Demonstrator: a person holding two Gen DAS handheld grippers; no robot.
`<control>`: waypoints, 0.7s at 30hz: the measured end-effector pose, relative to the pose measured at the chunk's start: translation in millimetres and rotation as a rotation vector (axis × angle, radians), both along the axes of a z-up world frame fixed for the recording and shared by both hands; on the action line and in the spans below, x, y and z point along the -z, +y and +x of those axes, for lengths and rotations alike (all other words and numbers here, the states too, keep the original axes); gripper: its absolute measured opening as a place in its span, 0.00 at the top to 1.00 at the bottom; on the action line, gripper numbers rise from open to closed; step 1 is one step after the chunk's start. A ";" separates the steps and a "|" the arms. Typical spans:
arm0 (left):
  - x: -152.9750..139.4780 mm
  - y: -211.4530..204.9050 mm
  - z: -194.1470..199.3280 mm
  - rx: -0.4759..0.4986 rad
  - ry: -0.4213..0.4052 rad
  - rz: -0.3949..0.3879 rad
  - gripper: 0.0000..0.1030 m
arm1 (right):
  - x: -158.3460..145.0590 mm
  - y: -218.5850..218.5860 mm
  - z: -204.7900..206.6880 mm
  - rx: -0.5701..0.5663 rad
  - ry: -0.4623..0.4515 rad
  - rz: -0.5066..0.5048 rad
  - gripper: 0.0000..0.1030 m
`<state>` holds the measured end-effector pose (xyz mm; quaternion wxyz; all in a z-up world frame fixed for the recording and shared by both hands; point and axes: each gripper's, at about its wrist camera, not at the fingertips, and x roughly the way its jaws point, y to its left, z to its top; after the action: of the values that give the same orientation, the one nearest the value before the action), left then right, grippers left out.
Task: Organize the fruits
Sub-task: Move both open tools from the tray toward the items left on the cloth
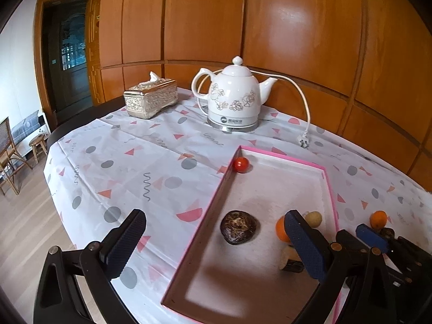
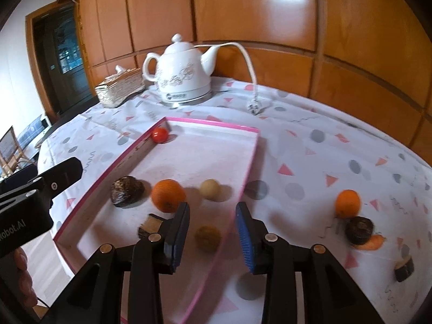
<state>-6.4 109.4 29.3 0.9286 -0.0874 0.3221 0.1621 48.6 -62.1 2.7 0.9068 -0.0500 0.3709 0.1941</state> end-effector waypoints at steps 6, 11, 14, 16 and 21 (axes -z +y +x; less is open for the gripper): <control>-1.7 -12.0 -0.1 0.035 0.003 0.004 0.00 | -3.6 -20.3 -3.7 0.057 -0.017 0.001 0.65; -3.7 -23.5 -0.2 0.067 0.003 0.016 0.00 | -4.6 -36.7 -6.9 0.097 -0.024 -0.002 0.65; -4.9 -32.5 0.0 0.092 0.005 0.021 0.00 | -4.5 -46.8 -8.4 0.123 -0.025 -0.001 0.65; -5.1 -37.9 0.4 0.106 0.008 0.027 0.00 | -4.6 -54.3 -8.7 0.141 -0.024 0.002 0.65; -5.7 -53.8 1.4 0.157 0.014 0.031 0.00 | -6.0 -69.8 -10.8 0.187 -0.035 -0.012 0.65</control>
<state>-4.9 55.6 35.0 0.9375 -0.0465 0.3318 0.0941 37.9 -131.9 8.7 0.9270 -0.0237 0.3591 0.1055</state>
